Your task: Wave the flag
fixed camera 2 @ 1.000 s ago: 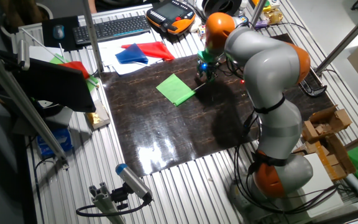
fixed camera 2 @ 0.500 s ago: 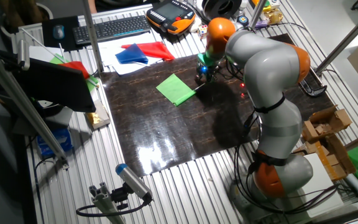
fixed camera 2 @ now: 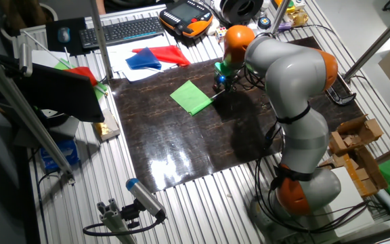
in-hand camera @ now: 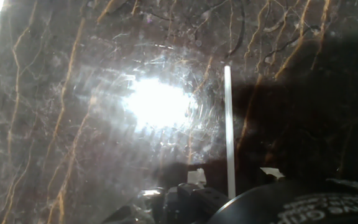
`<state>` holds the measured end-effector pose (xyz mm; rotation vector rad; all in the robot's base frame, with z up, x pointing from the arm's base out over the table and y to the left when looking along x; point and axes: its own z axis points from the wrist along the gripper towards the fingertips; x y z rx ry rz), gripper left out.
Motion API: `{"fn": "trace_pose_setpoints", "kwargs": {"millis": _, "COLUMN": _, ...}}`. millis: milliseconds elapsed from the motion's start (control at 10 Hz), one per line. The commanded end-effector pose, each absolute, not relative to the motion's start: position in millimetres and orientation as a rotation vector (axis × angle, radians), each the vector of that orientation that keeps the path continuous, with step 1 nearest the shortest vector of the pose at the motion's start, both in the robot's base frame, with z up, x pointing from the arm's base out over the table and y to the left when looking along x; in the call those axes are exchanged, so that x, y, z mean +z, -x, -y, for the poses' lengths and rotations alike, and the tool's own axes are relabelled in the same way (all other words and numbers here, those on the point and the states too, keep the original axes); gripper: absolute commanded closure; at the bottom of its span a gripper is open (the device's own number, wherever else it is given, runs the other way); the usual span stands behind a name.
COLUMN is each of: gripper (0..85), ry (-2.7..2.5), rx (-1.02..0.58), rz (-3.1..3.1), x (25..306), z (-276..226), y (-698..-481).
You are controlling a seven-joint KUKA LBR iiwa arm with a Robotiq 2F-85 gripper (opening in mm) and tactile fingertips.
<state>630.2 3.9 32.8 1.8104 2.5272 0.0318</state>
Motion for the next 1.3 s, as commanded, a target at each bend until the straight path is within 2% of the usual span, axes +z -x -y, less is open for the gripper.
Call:
{"fn": "trace_pose_setpoints", "kwargs": {"millis": 0, "gripper": 38.0, "ry": -1.809, "rx": 0.031, "rz": -2.525, "x": 32.2, "z": -3.6, "y": -630.1}}
{"fn": "trace_pose_setpoints", "kwargs": {"millis": 600, "gripper": 41.7, "ry": -1.794, "rx": 0.029, "rz": -2.502, "x": 25.2, "z": -1.3, "y": -626.5}}
{"fn": "trace_pose_setpoints", "kwargs": {"millis": 1200, "gripper": 51.0, "ry": -1.775, "rx": 0.026, "rz": -2.496, "x": 21.5, "z": -1.8, "y": -626.8}}
